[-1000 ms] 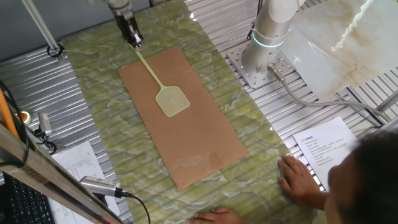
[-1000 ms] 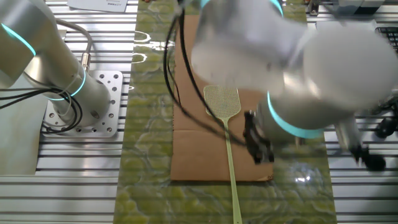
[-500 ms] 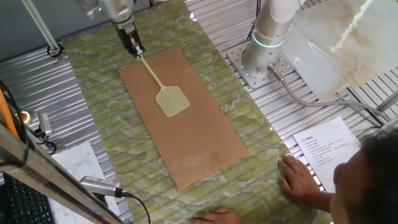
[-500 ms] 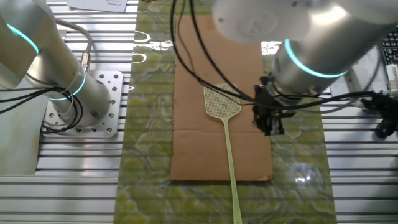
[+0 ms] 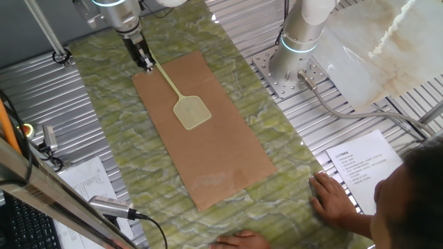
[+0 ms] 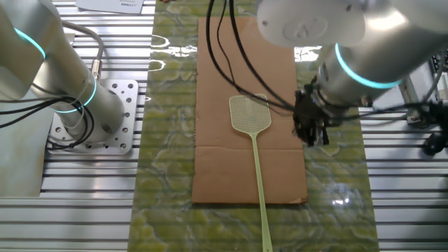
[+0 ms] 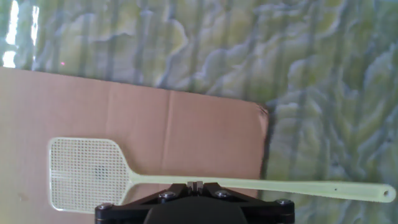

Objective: Swat with a flyswatter

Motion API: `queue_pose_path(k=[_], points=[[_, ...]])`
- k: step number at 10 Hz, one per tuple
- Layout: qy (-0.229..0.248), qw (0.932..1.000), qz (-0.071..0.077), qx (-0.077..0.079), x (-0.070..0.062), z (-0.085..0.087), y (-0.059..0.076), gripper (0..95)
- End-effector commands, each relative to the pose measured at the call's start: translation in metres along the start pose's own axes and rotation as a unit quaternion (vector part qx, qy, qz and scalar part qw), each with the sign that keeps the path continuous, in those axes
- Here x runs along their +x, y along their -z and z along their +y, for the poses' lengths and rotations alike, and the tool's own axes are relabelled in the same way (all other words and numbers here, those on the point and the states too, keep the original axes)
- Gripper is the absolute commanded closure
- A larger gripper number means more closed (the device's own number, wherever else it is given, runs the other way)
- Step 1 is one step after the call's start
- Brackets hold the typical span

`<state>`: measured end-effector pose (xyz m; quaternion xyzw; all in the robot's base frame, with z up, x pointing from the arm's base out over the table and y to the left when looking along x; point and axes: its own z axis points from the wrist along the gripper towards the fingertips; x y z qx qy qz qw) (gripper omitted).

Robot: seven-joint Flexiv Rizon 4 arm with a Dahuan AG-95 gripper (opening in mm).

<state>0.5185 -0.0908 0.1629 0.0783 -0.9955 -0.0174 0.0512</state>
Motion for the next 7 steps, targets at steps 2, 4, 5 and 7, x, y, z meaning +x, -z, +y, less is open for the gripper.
queue_pose_path(k=[2, 4, 5, 7], points=[[-0.021, 0.9997, -0.005, 0.013, 0.0002, 0.0017, -0.0034, 95.0], [-0.02, 0.9996, -0.01, 0.017, 0.0002, 0.0018, -0.0034, 95.0], [-0.024, 0.9994, -0.011, 0.021, 0.0002, 0.0018, -0.0034, 95.0], [-0.028, 0.9992, -0.011, 0.026, 0.0002, 0.0017, -0.0034, 95.0]])
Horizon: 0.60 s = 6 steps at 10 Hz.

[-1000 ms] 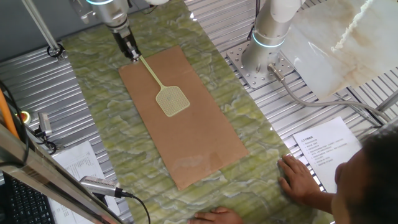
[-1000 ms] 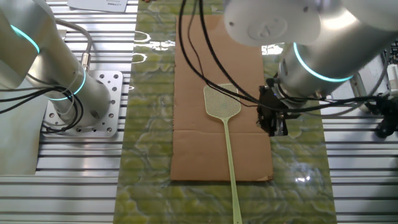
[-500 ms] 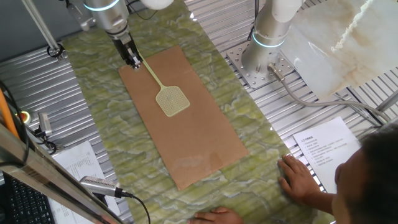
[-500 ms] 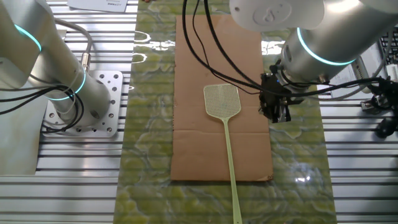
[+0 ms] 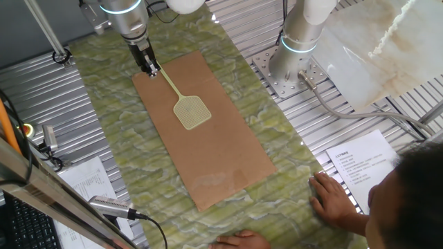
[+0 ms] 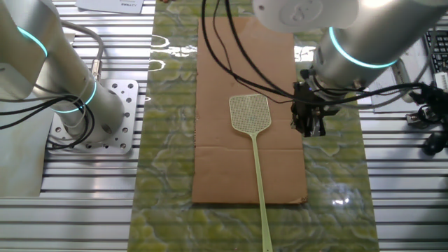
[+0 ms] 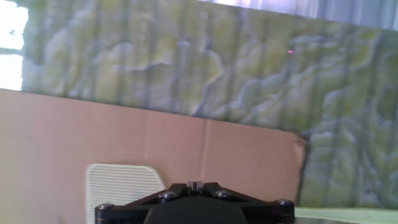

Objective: Swat with a flyswatter

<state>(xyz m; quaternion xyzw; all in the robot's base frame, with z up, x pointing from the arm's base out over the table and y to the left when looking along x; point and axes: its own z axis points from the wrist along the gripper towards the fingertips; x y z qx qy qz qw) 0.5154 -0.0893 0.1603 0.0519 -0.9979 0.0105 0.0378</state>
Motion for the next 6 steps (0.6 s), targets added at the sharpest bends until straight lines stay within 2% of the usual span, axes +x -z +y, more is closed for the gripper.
queue_pose_path(k=[1, 6], points=[[-0.002, 1.0, 0.0, -0.002, -0.0023, -0.0001, -0.0006, 95.0], [-0.001, 1.0, 0.003, -0.004, -0.0015, -0.0026, -0.0032, 95.0]])
